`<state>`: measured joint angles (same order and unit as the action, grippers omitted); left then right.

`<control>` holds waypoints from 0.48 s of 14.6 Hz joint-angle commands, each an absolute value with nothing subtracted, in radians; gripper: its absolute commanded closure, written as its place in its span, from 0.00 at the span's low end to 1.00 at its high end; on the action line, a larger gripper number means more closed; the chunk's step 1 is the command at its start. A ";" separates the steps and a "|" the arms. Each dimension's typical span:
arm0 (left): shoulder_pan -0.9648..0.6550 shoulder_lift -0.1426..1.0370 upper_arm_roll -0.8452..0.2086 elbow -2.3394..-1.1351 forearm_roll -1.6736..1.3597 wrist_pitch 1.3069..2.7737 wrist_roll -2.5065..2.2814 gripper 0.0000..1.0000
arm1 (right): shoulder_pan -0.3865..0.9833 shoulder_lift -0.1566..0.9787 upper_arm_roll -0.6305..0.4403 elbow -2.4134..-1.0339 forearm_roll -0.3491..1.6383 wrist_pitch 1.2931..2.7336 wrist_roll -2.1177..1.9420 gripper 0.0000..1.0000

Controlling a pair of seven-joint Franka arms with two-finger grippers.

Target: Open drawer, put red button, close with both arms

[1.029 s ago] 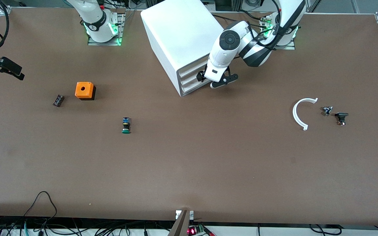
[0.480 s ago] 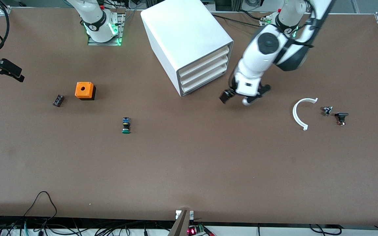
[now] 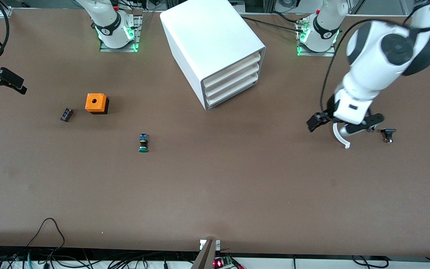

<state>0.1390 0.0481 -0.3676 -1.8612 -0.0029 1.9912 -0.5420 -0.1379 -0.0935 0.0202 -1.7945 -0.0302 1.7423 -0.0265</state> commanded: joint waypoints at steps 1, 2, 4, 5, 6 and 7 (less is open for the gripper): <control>0.129 -0.004 -0.299 -1.711 -0.012 1.753 -0.337 0.00 | -0.143 -0.087 0.018 -1.782 -0.006 1.747 -0.051 0.00; 0.129 -0.023 -0.276 -1.679 -0.012 1.697 -0.296 0.00 | -0.141 -0.078 0.020 -1.781 -0.008 1.746 -0.055 0.00; 0.129 -0.058 -0.247 -1.654 -0.003 1.632 -0.227 0.00 | -0.140 -0.077 0.023 -1.782 -0.009 1.740 -0.057 0.00; 0.129 -0.072 -0.229 -1.648 0.001 1.625 -0.194 0.00 | -0.140 -0.077 0.023 -1.782 -0.008 1.735 -0.058 0.00; 0.129 -0.078 -0.215 -1.647 0.000 1.624 -0.157 0.00 | -0.140 -0.078 0.023 -1.781 -0.008 1.733 -0.058 0.00; 0.129 -0.080 -0.200 -1.649 0.000 1.624 -0.114 0.00 | -0.140 -0.078 0.021 -1.781 -0.006 1.733 -0.058 0.00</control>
